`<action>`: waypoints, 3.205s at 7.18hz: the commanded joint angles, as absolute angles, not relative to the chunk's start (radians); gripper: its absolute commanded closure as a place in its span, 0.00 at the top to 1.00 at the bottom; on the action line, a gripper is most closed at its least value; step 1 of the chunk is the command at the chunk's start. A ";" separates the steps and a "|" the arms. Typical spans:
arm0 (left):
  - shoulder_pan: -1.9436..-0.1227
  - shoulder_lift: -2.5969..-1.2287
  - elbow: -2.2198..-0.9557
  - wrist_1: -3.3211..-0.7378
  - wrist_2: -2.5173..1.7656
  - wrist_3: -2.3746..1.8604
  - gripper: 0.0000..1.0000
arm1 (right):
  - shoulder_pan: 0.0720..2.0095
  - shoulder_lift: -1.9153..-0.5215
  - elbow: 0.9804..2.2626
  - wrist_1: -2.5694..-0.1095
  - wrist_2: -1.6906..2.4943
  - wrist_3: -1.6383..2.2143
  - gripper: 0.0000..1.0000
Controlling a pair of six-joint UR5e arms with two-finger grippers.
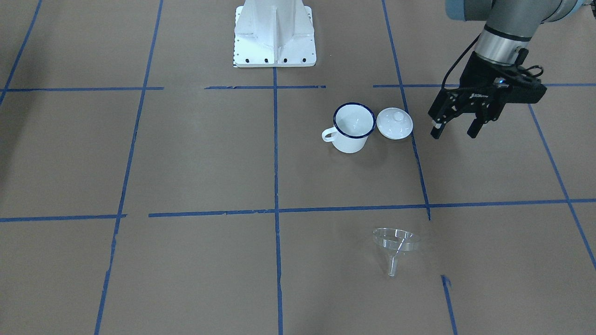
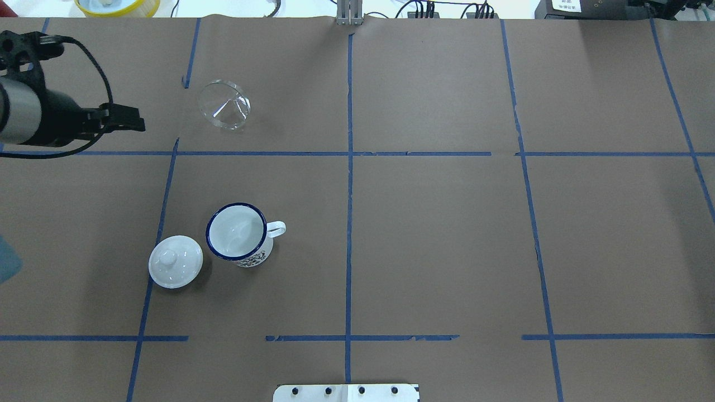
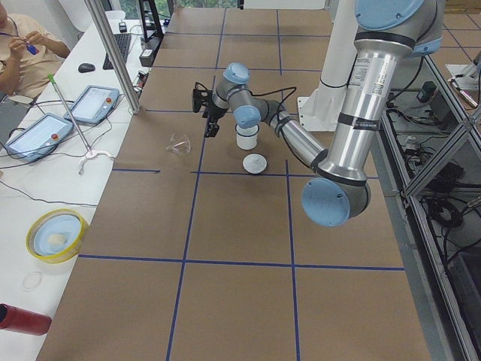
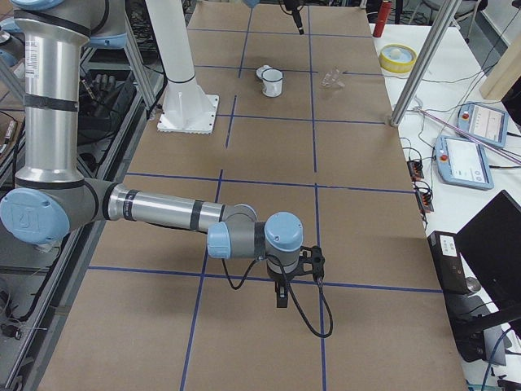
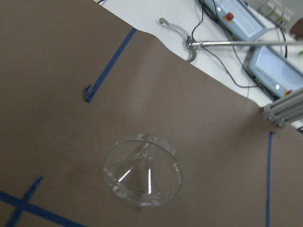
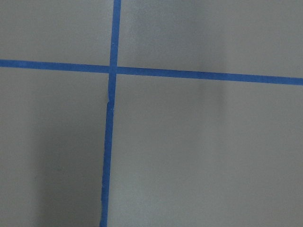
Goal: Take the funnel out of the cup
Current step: 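Move the left gripper to the white lid and grasp it, then lift the white lid with the left gripper and lower it onto the mug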
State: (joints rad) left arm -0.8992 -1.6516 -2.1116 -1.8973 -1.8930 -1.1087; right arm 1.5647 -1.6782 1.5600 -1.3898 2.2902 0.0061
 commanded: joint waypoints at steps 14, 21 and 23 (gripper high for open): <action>-0.526 -1.632 -1.979 -1.898 -1.848 -1.158 0.68 | 1.565 -1.678 1.560 -1.390 2.290 0.006 1.00; -0.544 -1.602 -2.047 -1.887 -1.853 -1.154 0.00 | 1.565 -1.678 1.560 -1.390 2.290 0.006 1.00; -0.622 -1.501 -2.185 -1.878 -1.859 -1.141 0.00 | 1.565 -1.678 1.560 -1.390 2.290 0.006 1.00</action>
State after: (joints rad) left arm -0.5791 -1.5488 -2.1087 -1.8855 -1.8562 -1.1456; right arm 1.5647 -1.6782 1.5600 -1.3898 2.2902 0.0061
